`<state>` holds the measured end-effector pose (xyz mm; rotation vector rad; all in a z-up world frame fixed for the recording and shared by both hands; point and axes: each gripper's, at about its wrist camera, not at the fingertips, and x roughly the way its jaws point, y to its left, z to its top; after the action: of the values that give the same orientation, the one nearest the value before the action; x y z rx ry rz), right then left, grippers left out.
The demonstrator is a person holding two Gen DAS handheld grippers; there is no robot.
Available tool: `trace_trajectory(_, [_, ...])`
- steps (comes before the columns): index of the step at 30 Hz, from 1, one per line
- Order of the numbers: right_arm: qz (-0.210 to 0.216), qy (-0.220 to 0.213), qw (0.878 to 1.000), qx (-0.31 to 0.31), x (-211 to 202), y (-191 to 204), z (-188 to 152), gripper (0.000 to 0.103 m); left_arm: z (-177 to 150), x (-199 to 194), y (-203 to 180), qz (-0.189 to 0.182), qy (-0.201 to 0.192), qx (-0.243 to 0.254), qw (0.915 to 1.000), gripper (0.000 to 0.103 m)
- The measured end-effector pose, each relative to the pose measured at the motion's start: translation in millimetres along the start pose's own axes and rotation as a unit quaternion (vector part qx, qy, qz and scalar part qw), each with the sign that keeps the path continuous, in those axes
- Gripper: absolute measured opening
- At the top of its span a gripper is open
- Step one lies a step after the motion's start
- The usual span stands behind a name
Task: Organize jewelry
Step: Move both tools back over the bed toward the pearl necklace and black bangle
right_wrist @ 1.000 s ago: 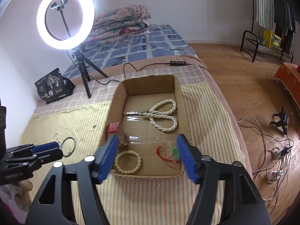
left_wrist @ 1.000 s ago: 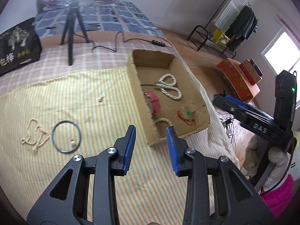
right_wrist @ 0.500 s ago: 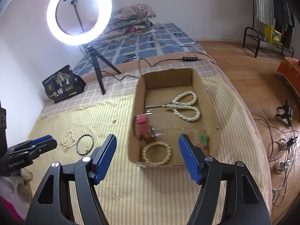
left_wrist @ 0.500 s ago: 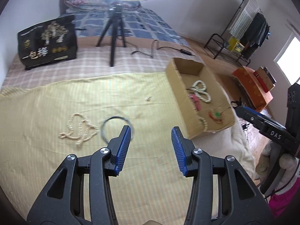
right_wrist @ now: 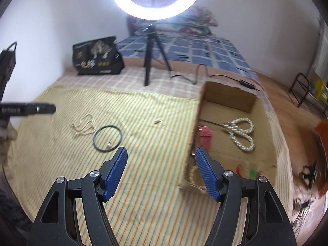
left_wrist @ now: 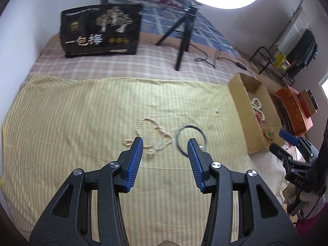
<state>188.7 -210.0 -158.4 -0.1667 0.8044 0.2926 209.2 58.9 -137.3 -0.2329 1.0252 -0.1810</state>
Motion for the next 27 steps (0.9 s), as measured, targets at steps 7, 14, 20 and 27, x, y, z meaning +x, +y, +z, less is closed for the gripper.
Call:
trace_trajectory(7, [0.018,0.001,0.999,-0.027,10.4,15.6,3.4,0.068,10.8,-2.9,32.2,0.014,-0.006,-0.023,0.9996,0.046])
trace_trajectory(14, [0.029,0.015,0.999,-0.041,22.2,22.1,1.6,0.068,24.9,0.0,66.0,0.022,-0.011,-0.067,0.9975,0.046])
trace_trajectory(20, [0.054,0.048,0.997,-0.039,36.1,27.3,3.6,0.068,25.7,22.7,74.5,0.008,0.015,-0.078,0.9968,0.038])
trace_trajectory(27, [0.089,0.083,0.993,-0.011,55.1,32.5,9.4,0.067,21.8,53.1,61.5,-0.012,0.059,-0.067,0.9960,0.031])
